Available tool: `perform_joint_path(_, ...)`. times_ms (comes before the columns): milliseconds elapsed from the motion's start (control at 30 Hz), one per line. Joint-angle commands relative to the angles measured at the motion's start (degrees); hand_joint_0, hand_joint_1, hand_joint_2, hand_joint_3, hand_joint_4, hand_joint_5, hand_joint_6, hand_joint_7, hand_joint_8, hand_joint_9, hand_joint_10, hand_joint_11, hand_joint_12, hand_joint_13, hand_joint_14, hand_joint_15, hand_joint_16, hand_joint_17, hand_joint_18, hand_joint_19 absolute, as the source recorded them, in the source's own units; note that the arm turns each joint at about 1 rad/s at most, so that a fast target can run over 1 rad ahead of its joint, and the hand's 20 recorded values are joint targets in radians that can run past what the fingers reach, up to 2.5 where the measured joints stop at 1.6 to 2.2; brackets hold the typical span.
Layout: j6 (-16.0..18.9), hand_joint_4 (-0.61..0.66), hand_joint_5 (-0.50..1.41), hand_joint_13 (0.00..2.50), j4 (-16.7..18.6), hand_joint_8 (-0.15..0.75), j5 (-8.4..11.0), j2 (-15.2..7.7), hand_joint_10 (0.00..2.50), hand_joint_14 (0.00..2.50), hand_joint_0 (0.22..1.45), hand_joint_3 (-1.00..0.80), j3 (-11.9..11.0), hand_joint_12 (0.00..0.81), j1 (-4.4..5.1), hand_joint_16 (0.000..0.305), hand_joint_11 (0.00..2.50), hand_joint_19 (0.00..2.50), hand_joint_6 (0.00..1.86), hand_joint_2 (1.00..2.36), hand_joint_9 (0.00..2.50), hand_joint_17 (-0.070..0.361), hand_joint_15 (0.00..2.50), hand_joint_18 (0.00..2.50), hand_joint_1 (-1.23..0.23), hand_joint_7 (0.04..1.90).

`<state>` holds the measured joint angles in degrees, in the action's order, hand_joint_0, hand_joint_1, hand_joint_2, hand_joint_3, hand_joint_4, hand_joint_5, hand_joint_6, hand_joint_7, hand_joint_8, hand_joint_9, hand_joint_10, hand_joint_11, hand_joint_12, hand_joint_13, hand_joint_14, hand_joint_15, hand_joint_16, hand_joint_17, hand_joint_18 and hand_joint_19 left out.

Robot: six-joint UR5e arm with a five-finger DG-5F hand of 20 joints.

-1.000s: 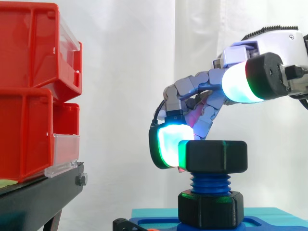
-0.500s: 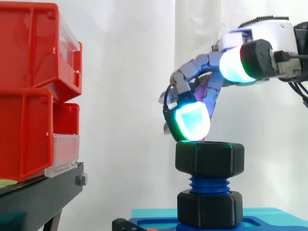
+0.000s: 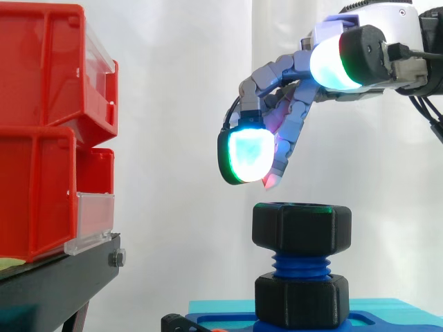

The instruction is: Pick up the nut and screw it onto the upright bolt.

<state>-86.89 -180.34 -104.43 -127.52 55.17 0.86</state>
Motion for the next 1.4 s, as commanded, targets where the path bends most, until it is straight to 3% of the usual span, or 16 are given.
perform_joint_path(0, 1.46, 0.28, -0.07, 0.68, 2.10, 0.295, 0.89, -0.01, 0.00, 0.00, 0.50, -0.50, 0.82, 0.276, 0.90, 0.023, 0.00, 0.00, 0.50, 1.00, 0.99, 0.052, 0.00, 0.28, -0.09, 0.95)
perform_joint_path(133, 3.04, 0.27, -0.08, 0.68, 3.24, 0.294, 2.56, -0.01, 0.00, 0.00, 0.50, -0.50, 1.79, 0.277, 2.48, 0.023, 0.00, 0.00, 0.50, 1.00, 0.99, 0.052, 0.00, 0.28, -0.09, 0.91)
perform_joint_path(267, 4.27, 0.27, -0.08, 0.68, 3.42, 0.295, 3.09, -0.01, 0.00, 0.00, 0.50, -0.50, 1.88, 0.275, 3.45, 0.023, 0.00, 0.00, 0.50, 1.00, 0.98, 0.053, 0.00, 0.28, -0.09, 0.87)
perform_joint_path(600, 4.88, 0.26, -0.08, 0.67, 4.82, 0.293, 4.41, -0.01, 0.00, 0.00, 0.50, -0.50, 3.63, 0.278, 4.85, 0.024, 0.00, 0.00, 0.50, 1.00, 0.97, 0.053, 0.00, 0.28, -0.09, 0.86)
perform_joint_path(767, 5.94, 0.26, -0.08, 0.67, 6.40, 0.294, 4.67, -0.01, 0.00, 0.00, 0.50, -0.50, 4.86, 0.277, 5.20, 0.024, 0.00, 0.00, 0.50, 1.00, 0.97, 0.054, 0.00, 0.28, -0.09, 0.86)
perform_joint_path(1033, 6.03, 0.27, -0.08, 0.67, 6.23, 0.292, 4.67, -0.01, 0.00, 0.00, 0.49, -0.50, 4.86, 0.278, 5.29, 0.024, 0.00, 0.00, 0.50, 1.00, 0.97, 0.054, 0.00, 0.28, -0.09, 0.88)
perform_joint_path(1367, 5.94, 0.24, -0.05, 0.67, 6.05, 0.299, 4.49, -0.01, 0.00, 0.00, 0.50, -0.50, 5.22, 0.276, 5.20, 0.023, 0.00, 0.00, 0.50, 1.00, 0.98, 0.053, 0.00, 0.28, -0.10, 1.21)
